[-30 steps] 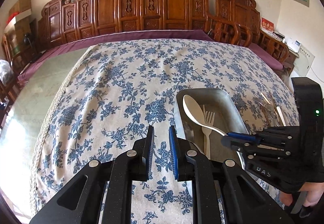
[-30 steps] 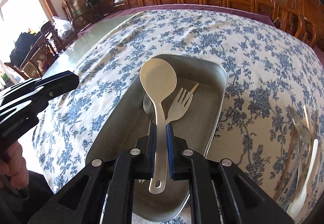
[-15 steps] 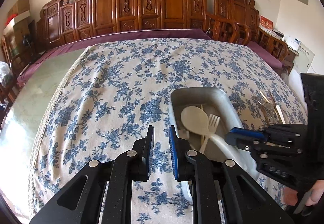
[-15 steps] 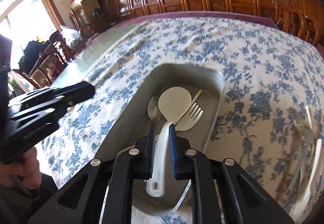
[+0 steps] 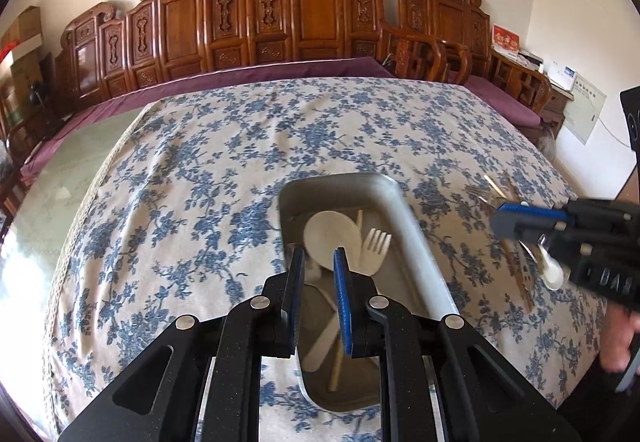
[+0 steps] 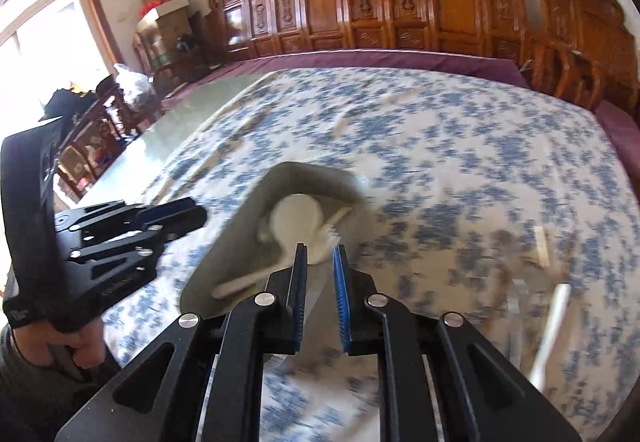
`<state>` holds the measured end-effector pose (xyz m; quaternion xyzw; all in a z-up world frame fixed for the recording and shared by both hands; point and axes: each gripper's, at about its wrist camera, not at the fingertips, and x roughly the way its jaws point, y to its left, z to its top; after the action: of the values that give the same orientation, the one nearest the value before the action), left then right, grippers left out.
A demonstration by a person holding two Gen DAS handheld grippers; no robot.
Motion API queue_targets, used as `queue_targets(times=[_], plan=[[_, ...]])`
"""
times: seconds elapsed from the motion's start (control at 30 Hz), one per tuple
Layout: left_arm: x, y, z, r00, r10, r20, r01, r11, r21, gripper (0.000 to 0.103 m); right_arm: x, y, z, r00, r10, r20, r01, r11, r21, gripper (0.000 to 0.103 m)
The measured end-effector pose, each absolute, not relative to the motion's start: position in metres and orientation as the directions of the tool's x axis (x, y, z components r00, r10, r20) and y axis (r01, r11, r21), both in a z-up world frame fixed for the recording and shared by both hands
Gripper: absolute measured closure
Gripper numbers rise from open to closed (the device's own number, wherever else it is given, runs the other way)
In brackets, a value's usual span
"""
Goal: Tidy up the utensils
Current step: 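Lower the white spoon into the tray with the right tool while the left tool withdraws, then grasp a wooden chopstick from the utensil pile with the right tool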
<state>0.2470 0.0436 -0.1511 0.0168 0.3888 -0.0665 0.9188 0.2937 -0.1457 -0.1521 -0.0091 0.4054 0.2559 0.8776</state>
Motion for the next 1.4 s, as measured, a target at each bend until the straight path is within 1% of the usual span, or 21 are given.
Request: queue_targets(times=[0.1,0.17,0.2,0.3,0.37,0.43,0.53,0.6,0.7,0.8,0.87,0.97,1.03,1.37,1.4], plan=[[0.244,0.031,-0.151,0.690,-0.124,-0.713,0.155,0.988,-0.022,0.084,0.293,-0.172,-0.149,0.568,0.397,-0.721,-0.421,0.893,0.160,0.086],[0.243,0.023,-0.151,0.690,-0.132,-0.711,0.169,0.985,-0.019,0.084,0.293,-0.183,-0.148,0.579,0.378,-0.723,-0.407,0.902,0.145,0.086],[0.242,0.020,-0.152,0.690,-0.134,-0.711,0.174,0.985,-0.017,0.084,0.291,-0.205,-0.150,0.596,0.337,-0.729,-0.379,0.918,0.115,0.086],[0.239,0.007,-0.152,0.687,-0.153,-0.710,0.201,0.980,-0.017,0.084,0.290,-0.235,-0.156,0.609,0.288,-0.739,-0.329,0.939,0.094,0.086],[0.238,0.001,-0.152,0.688,-0.161,-0.708,0.211,0.977,-0.016,0.082,0.290,-0.254,-0.162,0.618,0.254,-0.744,-0.294,0.952,0.081,0.086],[0.237,-0.005,-0.153,0.688,-0.168,-0.706,0.220,0.975,-0.018,0.072,0.289,-0.273,-0.170,0.626,0.217,-0.749,-0.253,0.965,0.067,0.086],[0.235,-0.015,-0.155,0.684,-0.181,-0.707,0.233,0.972,-0.024,0.063,0.290,-0.291,-0.186,0.622,0.188,-0.760,-0.213,0.975,0.066,0.086],[0.234,-0.020,-0.156,0.682,-0.188,-0.707,0.242,0.970,-0.025,0.059,0.292,-0.298,-0.198,0.615,0.181,-0.768,-0.196,0.978,0.074,0.084],[0.231,-0.029,-0.156,0.684,-0.195,-0.703,0.254,0.967,-0.022,0.059,0.293,-0.299,-0.210,0.607,0.179,-0.774,-0.187,0.979,0.079,0.084],[0.228,-0.039,-0.157,0.686,-0.206,-0.697,0.263,0.964,-0.026,0.055,0.298,-0.295,-0.231,0.588,0.188,-0.786,-0.183,0.978,0.096,0.084],[0.227,-0.045,-0.159,0.683,-0.207,-0.700,0.270,0.963,-0.021,0.055,0.301,-0.290,-0.240,0.575,0.196,-0.794,-0.191,0.976,0.103,0.084],[0.226,-0.052,-0.163,0.677,-0.208,-0.706,0.279,0.960,-0.015,0.055,0.307,-0.282,-0.246,0.572,0.177,-0.801,-0.199,0.977,0.074,0.084],[0.226,-0.057,-0.166,0.672,-0.206,-0.712,0.284,0.959,-0.010,0.055,0.311,-0.282,-0.249,0.568,0.175,-0.804,-0.187,0.979,0.081,0.084],[0.224,-0.069,-0.178,0.651,-0.200,-0.733,0.301,0.954,0.007,0.055,0.320,-0.295,-0.262,0.525,0.217,-0.823,-0.137,0.976,0.169,0.084],[0.224,-0.070,-0.178,0.651,-0.200,-0.732,0.301,0.954,0.007,0.055,0.319,-0.297,-0.262,0.522,0.221,-0.824,-0.131,0.975,0.179,0.086]])
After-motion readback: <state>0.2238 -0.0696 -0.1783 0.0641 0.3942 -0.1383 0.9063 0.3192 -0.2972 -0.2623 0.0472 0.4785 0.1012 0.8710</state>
